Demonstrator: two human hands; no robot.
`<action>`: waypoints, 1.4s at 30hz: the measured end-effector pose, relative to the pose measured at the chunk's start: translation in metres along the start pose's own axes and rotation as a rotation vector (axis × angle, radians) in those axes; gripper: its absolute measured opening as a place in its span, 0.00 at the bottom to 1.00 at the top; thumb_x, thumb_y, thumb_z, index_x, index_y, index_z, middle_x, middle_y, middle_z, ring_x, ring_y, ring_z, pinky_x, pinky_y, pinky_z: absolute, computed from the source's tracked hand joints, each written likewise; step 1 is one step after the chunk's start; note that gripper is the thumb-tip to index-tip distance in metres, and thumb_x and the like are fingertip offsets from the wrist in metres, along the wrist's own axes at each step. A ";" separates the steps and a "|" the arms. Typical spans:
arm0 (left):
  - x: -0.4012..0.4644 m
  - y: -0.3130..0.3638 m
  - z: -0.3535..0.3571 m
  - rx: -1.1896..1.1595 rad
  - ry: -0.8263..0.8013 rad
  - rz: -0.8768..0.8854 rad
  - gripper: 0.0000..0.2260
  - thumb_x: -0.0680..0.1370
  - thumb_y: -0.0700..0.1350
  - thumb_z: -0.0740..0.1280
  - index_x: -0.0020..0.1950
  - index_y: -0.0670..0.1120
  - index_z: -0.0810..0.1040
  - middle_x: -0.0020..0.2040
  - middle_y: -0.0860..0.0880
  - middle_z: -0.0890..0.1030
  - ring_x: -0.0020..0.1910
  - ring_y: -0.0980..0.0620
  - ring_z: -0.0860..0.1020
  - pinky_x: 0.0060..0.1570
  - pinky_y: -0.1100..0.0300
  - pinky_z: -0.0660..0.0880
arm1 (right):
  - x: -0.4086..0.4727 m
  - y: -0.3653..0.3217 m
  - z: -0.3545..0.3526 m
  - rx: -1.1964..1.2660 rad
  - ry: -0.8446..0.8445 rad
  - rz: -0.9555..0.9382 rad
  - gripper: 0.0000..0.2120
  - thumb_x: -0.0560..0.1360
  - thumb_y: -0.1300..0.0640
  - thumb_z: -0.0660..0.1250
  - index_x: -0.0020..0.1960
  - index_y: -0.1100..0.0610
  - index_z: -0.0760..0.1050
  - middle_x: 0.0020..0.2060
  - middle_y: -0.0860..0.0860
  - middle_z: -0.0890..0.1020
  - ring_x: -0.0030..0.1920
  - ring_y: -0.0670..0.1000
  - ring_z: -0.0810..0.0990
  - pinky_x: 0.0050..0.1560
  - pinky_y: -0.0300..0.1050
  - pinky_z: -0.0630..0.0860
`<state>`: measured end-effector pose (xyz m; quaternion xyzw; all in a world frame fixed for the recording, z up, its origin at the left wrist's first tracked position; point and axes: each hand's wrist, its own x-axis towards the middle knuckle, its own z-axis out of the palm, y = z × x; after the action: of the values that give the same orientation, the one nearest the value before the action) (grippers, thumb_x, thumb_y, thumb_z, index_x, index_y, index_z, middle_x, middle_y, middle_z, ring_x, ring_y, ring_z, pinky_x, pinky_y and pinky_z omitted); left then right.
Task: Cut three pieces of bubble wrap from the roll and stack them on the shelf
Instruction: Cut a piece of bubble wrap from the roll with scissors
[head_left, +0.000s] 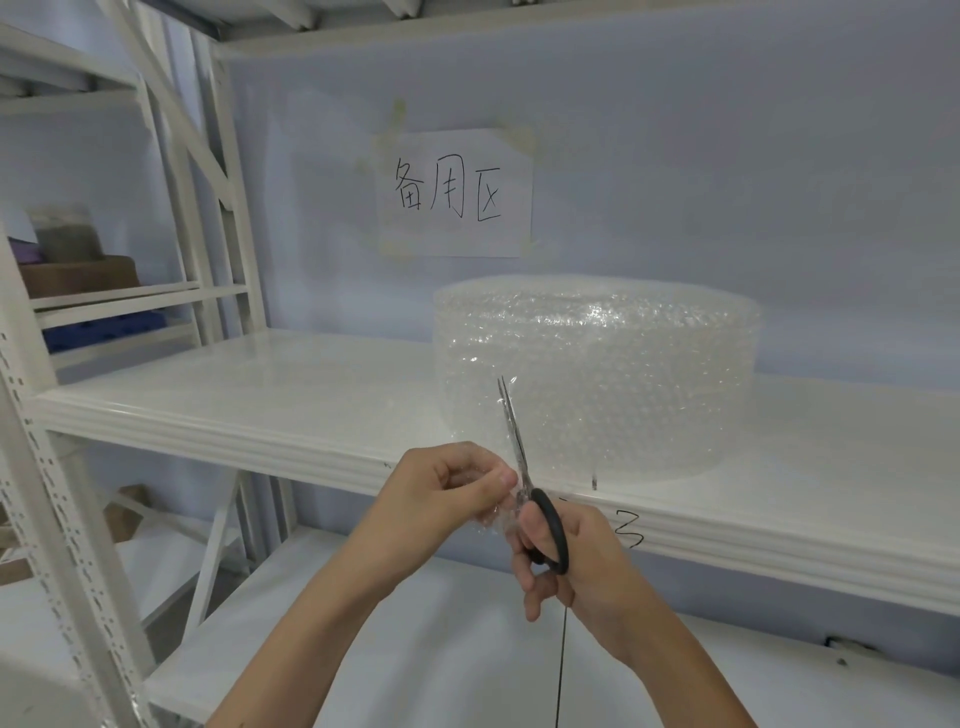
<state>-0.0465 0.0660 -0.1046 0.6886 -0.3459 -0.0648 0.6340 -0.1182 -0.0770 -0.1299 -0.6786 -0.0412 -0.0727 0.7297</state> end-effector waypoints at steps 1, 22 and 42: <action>0.001 0.001 -0.001 0.009 -0.009 -0.007 0.05 0.76 0.41 0.70 0.43 0.42 0.83 0.36 0.47 0.84 0.36 0.53 0.78 0.40 0.63 0.77 | -0.001 -0.001 0.001 -0.002 -0.001 0.004 0.14 0.76 0.57 0.65 0.32 0.58 0.74 0.34 0.58 0.68 0.25 0.49 0.70 0.22 0.42 0.74; 0.010 0.012 0.006 -0.086 0.201 0.061 0.04 0.76 0.39 0.70 0.41 0.40 0.82 0.30 0.51 0.81 0.30 0.57 0.77 0.36 0.67 0.76 | 0.001 -0.014 0.006 -0.029 0.024 -0.037 0.17 0.65 0.43 0.71 0.30 0.55 0.74 0.29 0.54 0.70 0.28 0.50 0.71 0.19 0.39 0.70; 0.007 0.004 0.004 0.033 0.101 0.111 0.05 0.76 0.38 0.70 0.42 0.38 0.82 0.31 0.51 0.80 0.31 0.56 0.75 0.37 0.66 0.74 | 0.008 -0.022 -0.002 -0.090 -0.024 -0.086 0.23 0.66 0.37 0.71 0.41 0.58 0.83 0.34 0.54 0.79 0.29 0.49 0.72 0.20 0.41 0.73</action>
<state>-0.0453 0.0586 -0.0993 0.6813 -0.3522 0.0109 0.6416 -0.1135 -0.0806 -0.1069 -0.7092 -0.0757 -0.0975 0.6941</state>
